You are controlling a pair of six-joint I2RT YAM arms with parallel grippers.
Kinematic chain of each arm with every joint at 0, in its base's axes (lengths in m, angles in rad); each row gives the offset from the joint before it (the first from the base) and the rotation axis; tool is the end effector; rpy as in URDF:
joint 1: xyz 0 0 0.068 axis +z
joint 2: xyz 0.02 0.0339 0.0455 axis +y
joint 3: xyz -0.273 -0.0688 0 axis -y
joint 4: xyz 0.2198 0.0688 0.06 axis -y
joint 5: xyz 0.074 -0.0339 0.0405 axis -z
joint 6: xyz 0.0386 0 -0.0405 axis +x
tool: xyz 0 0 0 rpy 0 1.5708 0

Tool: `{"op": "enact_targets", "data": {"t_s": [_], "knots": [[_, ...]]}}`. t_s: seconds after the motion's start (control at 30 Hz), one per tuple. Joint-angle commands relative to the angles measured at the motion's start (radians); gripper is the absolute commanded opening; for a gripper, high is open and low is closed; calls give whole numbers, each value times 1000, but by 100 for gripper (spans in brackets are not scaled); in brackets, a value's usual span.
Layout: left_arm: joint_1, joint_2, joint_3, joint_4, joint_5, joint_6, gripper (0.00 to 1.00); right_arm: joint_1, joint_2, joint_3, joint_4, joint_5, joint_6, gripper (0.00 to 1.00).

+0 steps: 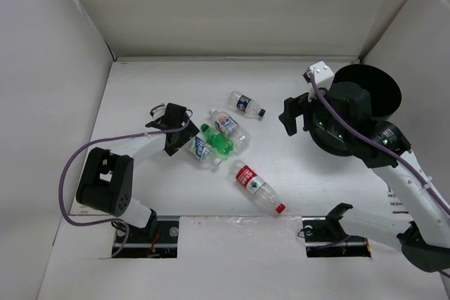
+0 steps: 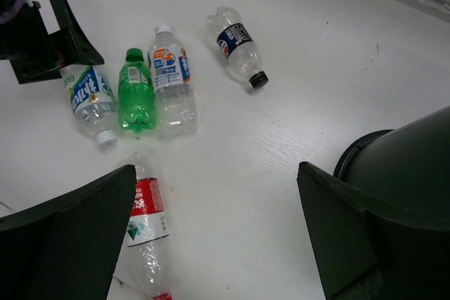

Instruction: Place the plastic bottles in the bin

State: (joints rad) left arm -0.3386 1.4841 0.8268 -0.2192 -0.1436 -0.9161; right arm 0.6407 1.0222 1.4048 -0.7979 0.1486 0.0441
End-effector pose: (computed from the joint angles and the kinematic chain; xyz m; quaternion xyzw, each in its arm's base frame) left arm 0.2648 -0.0874 0.2125 -0.2905 0.8921 -0.1446 0.3143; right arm 0.1331 0.0921 0.4389 -0.2068 0.8104 0.1243 0.5339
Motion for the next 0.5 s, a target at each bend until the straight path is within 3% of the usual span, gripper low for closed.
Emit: {"op": "enact_targets", "data": {"t_s": [0.0,0.1,0.13,0.17,0.23,0.3,0.4,0.47], "knots": [[-2,4,-28,3,-62,-43,83,14,-14,-9,65,-37,-12,100],[-2,13,-49,3,-90,-66,35,14,-14,-18,74,-64,-12,100],[9,13,-49,3,-90,-66,35,14,-14,-18,86,-64,-12,100],[9,13,-49,-9,-90,-79,14,14,-14,-18,86,-81,-12,100],[9,-1,-40,-46,-126,-90,0,24,-14,-27,129,-131,-12,100],[-28,-71,-15,-98,-180,-90,0,24,-14,-69,184,-203,-12,100],[-50,-195,47,-131,-195,-57,0,36,4,-131,334,-430,-26,100],[-60,-267,58,-68,-92,60,0,62,42,-145,428,-524,-4,100]]}}
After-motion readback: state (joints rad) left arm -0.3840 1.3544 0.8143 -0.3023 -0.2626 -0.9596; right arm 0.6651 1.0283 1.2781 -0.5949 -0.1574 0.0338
